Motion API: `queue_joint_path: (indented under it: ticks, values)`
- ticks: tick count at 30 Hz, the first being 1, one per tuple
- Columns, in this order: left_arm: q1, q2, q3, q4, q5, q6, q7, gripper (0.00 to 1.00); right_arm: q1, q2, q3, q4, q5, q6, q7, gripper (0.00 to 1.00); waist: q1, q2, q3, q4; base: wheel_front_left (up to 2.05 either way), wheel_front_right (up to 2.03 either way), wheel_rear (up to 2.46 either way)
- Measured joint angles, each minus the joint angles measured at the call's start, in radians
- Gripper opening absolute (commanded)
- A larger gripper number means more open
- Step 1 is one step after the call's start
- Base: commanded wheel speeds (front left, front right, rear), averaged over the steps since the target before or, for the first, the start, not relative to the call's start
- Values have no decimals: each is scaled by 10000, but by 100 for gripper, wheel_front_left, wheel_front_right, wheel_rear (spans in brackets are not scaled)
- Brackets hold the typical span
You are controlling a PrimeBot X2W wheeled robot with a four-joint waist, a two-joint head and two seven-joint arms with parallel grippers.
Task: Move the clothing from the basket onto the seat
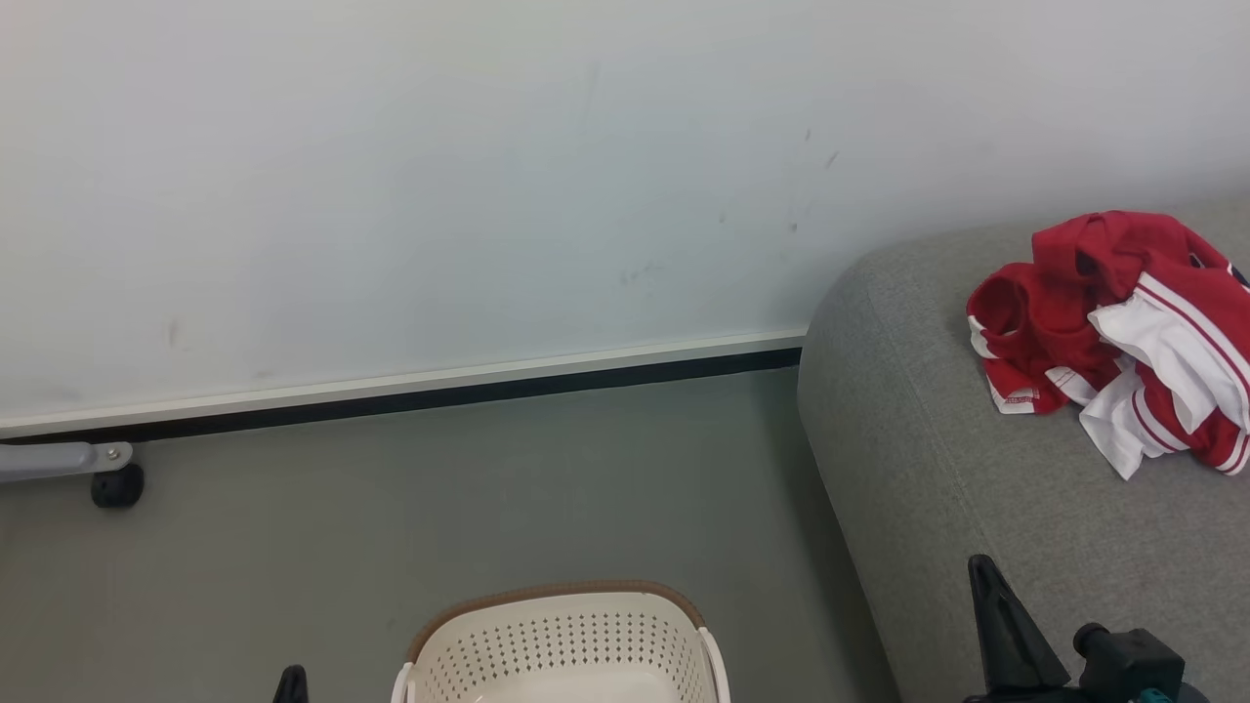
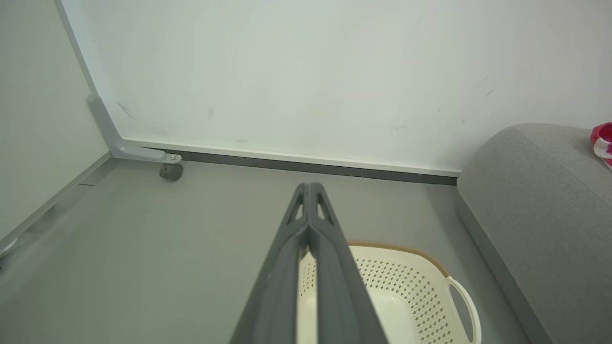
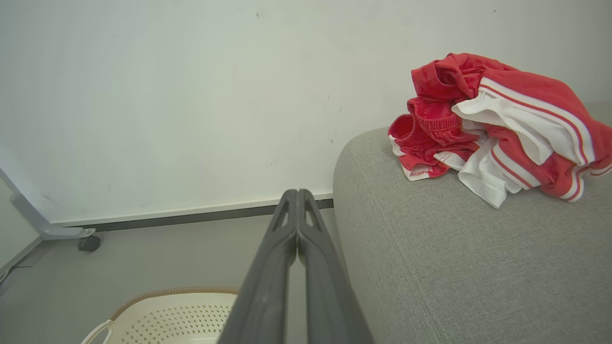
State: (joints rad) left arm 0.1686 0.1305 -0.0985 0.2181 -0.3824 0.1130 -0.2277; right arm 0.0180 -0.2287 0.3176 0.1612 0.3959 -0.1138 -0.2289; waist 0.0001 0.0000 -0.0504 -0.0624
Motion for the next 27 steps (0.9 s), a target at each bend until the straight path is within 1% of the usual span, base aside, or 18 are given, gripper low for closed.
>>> queue_joint_path:
  ticks: [12, 16, 21, 24, 27]
  values:
    - [-247, -94, 270, 84, -1676, -343, 497, 0, -84, 249, -581, 165, 1641, 311, 491, 0, 1, 0, 71, 89, 0, 0, 0]
    - [-308, -121, 332, 130, -1988, -395, 610, 0, -100, 301, -732, 215, 2002, 366, 619, 0, 1, 0, 88, 110, 0, 0, 0]
    - [-448, -163, 439, 176, -2638, -523, 782, 0, -143, 418, -978, 301, 2660, 516, 805, 0, 1, 0, 115, 144, 0, 0, 0]
    - [-504, -209, 518, 217, -3118, -608, 913, 0, -185, 476, -1127, 349, 3076, 545, 926, 0, 1, 0, 132, 164, 0, 0, 0]
    - [-622, -232, 564, 234, -3499, -621, 1020, 0, -269, 525, -1275, 384, 3446, 635, 1053, 0, 1, 1, 149, 184, 0, 0, 0]
